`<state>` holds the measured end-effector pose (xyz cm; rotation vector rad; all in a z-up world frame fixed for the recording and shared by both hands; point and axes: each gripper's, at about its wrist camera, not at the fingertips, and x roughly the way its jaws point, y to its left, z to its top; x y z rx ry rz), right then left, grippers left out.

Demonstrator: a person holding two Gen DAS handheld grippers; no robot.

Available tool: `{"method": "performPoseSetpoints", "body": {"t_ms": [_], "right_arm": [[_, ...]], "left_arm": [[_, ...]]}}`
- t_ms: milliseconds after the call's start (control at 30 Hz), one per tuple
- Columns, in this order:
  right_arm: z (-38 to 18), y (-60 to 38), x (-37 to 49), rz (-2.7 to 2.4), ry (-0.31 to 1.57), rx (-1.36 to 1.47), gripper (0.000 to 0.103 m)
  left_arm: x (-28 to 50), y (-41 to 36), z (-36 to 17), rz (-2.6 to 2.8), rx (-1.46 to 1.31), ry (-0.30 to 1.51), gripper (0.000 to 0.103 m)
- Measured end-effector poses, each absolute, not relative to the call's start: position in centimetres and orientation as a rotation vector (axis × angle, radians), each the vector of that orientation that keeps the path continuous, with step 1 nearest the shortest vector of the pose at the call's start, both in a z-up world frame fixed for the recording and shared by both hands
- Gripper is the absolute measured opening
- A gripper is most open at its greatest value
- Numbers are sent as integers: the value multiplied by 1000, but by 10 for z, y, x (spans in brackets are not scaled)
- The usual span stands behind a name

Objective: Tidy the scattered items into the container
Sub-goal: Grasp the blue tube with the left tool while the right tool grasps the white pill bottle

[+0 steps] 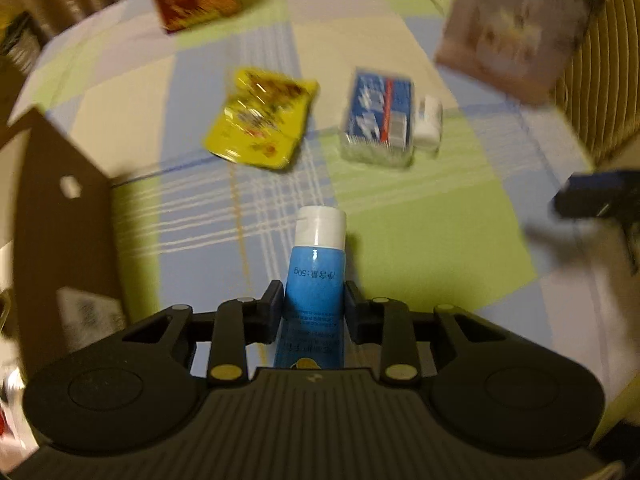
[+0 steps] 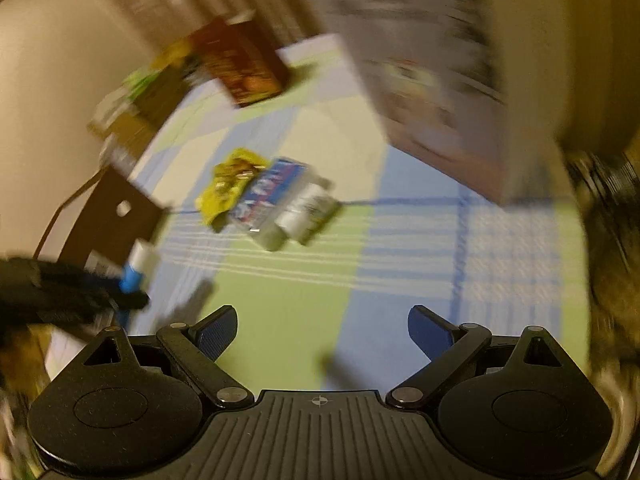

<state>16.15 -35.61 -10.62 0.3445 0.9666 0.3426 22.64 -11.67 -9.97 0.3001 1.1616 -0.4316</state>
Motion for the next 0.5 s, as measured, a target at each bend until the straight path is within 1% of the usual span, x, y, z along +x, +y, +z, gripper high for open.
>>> {"method": "performPoseSetpoints", "body": {"t_ms": [267, 367, 433, 467, 500], "right_arm": [[-116, -320, 188, 578, 822, -112, 98], [-126, -313, 202, 617, 786, -195, 98], [-133, -309, 212, 638, 767, -233, 77], [-137, -308, 218, 645, 777, -244, 63], [-141, -307, 225, 633, 792, -255, 63]], "left_arm": [[215, -79, -32, -318, 145, 1026, 27], [208, -64, -16, -278, 95, 996, 27], [204, -53, -9, -249, 69, 987, 27], [202, -48, -6, -234, 60, 983, 27], [200, -44, -4, -222, 55, 982, 27]]}}
